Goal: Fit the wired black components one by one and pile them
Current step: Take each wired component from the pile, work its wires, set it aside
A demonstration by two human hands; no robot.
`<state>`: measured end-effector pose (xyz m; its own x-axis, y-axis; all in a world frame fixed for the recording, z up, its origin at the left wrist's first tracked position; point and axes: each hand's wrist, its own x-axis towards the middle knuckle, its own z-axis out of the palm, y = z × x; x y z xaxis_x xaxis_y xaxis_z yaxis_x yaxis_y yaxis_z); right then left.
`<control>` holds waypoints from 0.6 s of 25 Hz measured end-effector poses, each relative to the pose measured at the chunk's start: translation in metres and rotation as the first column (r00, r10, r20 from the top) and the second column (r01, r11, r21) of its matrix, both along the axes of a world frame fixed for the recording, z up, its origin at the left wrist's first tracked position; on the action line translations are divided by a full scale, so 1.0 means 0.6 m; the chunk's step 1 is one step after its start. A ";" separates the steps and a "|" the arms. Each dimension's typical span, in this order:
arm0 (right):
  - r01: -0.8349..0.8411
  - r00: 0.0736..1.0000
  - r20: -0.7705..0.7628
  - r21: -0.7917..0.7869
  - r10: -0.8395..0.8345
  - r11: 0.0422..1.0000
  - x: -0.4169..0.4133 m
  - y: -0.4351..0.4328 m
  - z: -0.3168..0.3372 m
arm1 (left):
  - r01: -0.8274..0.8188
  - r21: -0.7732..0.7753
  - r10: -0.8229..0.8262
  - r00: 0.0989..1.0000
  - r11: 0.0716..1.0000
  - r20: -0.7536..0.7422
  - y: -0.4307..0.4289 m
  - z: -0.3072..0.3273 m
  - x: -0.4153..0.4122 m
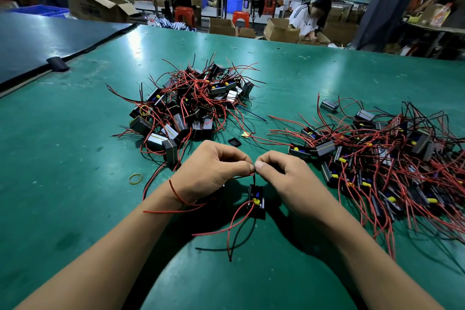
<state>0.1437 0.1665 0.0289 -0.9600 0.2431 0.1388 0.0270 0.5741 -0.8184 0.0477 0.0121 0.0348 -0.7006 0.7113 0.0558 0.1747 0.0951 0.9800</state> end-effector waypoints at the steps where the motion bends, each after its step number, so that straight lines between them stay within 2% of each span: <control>1: -0.002 0.999 0.046 -0.100 0.006 0.995 -0.001 0.001 0.002 | 0.005 0.005 -0.004 1.000 1.000 -0.006 0.001 -0.001 0.001; 3: 0.005 0.995 0.099 -0.333 0.029 0.943 -0.004 0.001 0.004 | 0.001 0.004 -0.001 0.999 1.000 -0.032 0.002 -0.004 0.003; 5: 0.029 0.994 0.106 -0.444 0.020 0.895 -0.006 0.001 0.005 | -0.022 0.004 0.022 0.998 1.000 -0.061 0.005 -0.005 0.006; 7: 0.074 0.995 0.087 -0.450 -0.039 0.890 -0.007 0.005 0.003 | -0.065 0.050 0.067 0.997 0.997 -0.035 0.007 -0.005 0.009; 10: 0.232 0.966 0.011 -0.485 -0.259 0.843 -0.010 0.023 0.002 | -0.185 0.092 0.179 0.981 0.978 0.072 0.008 -0.006 0.001; 12: 0.362 0.893 -0.042 -0.521 -0.447 0.773 -0.008 0.044 0.005 | -0.205 0.101 0.179 0.958 0.974 0.222 0.006 -0.005 -0.004; 13: 0.436 0.845 -0.066 -0.489 -0.530 0.756 -0.006 0.055 0.004 | -0.191 0.115 0.152 0.948 0.975 0.280 0.006 -0.005 -0.005; 15: 0.554 0.762 -0.108 -0.402 -0.639 0.729 -0.001 0.072 0.003 | -0.130 0.119 0.089 0.950 0.984 0.299 0.007 -0.006 -0.002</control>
<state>0.1428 0.2096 0.0307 -0.5502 0.8245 0.1324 0.0638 0.1996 -0.9778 0.0467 0.0164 0.0311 -0.7739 0.6292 -0.0717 -0.1245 -0.0401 0.9914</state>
